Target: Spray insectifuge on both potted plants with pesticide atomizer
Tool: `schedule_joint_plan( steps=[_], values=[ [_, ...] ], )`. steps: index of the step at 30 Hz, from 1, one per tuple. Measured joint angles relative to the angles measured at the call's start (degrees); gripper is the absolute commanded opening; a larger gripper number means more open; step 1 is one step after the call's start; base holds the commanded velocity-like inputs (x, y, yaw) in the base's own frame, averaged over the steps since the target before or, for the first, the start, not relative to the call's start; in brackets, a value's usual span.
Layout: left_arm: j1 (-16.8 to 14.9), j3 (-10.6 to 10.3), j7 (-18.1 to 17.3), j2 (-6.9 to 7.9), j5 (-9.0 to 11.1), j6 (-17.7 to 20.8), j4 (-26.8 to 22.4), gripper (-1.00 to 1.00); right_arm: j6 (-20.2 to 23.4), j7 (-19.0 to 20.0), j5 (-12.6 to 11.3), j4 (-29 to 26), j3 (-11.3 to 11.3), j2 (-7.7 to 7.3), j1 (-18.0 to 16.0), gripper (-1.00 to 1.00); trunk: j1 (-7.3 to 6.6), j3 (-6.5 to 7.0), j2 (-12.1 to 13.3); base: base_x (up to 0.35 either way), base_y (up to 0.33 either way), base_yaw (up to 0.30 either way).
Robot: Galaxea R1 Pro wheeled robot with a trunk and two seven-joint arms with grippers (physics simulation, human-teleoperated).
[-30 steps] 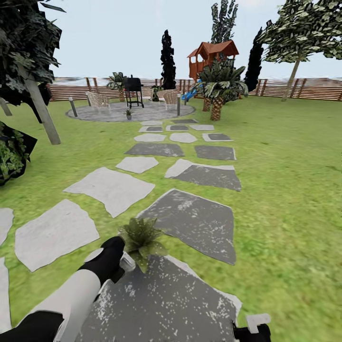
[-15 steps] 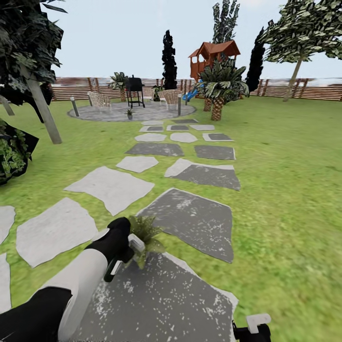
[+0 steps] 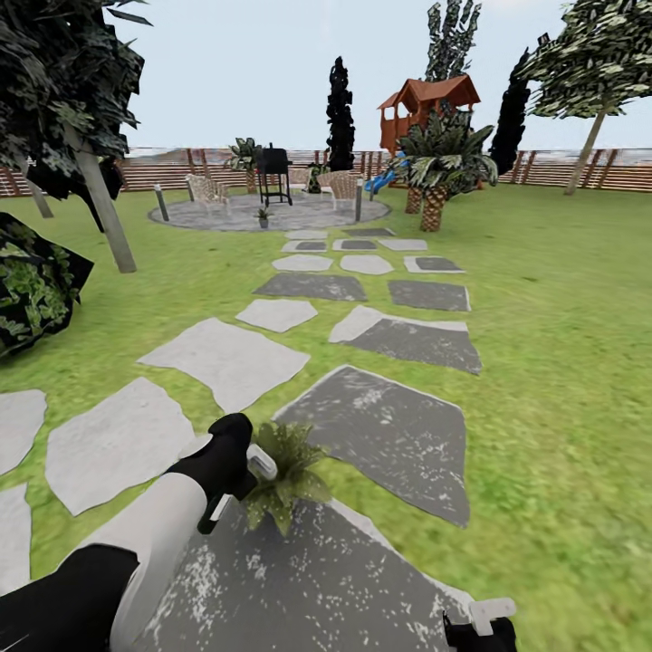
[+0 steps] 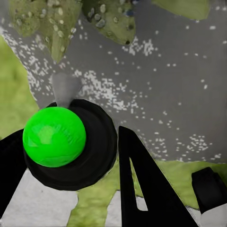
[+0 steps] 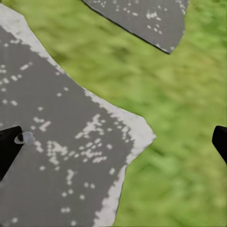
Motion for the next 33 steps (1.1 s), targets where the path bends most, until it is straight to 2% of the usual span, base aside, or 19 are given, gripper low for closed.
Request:
schedule_joint_plan(
  steps=[5,9,11,13,14,15,22,29,33],
  values=[
    [0.0,0.0,0.0,-0.08,0.0,0.0,0.0,-1.0,0.0,0.0,0.0,0.0,0.0,0.0,0.0,1.0,0.01,0.0,0.0,0.253,0.246,-0.011],
    [-0.4,-0.6,0.0,-0.17,-0.2,-0.1,0.1,-1.0,0.0,0.0,0.0,0.0,0.0,-0.01,0.0,1.0,0.01,0.0,0.0,0.238,0.26,-0.229],
    [-0.8,-3.3,-2.6,-0.12,0.0,0.0,0.7,-1.0,0.0,0.0,0.0,0.0,0.0,-0.01,0.0,1.0,0.01,0.0,0.0,0.236,0.261,-0.295],
    [-1.0,-9.8,-9.6,-0.02,-0.4,0.0,1.5,-1.0,0.0,0.0,0.0,0.0,0.0,-0.01,0.0,1.0,0.01,0.0,0.0,0.224,0.261,-0.295],
    [-1.0,-11.9,-11.6,0.08,-0.9,-0.1,1.6,-1.0,0.0,0.0,0.0,0.0,0.0,-0.01,0.0,1.0,0.01,0.0,0.0,0.181,0.262,-0.205],
    [-0.9,-12.7,-12.3,0.21,-1.2,-0.2,1.6,-1.0,0.0,0.0,0.0,0.0,0.0,0.0,0.0,1.0,0.01,0.0,0.0,0.159,0.266,-0.131],
    [-0.6,-13.5,-13.2,0.51,-1.2,-0.2,1.7,-1.0,0.0,-0.1,0.0,0.0,-0.1,0.0,0.0,1.0,0.03,0.0,0.0,0.022,0.296,-0.037],
    [-0.5,-13.5,-13.2,0.42,-1.3,-0.3,1.7,-1.0,0.0,-0.1,0.0,0.0,0.0,-0.01,0.0,1.0,0.03,0.0,0.0,0.0,0.287,-0.274],
    [-0.7,-13.6,-13.2,0.43,-1.3,-0.3,1.7,-1.0,0.0,-0.1,0.0,0.0,0.0,-0.01,0.0,1.0,0.03,0.0,0.0,0.0,0.044,-0.299]
  ],
)
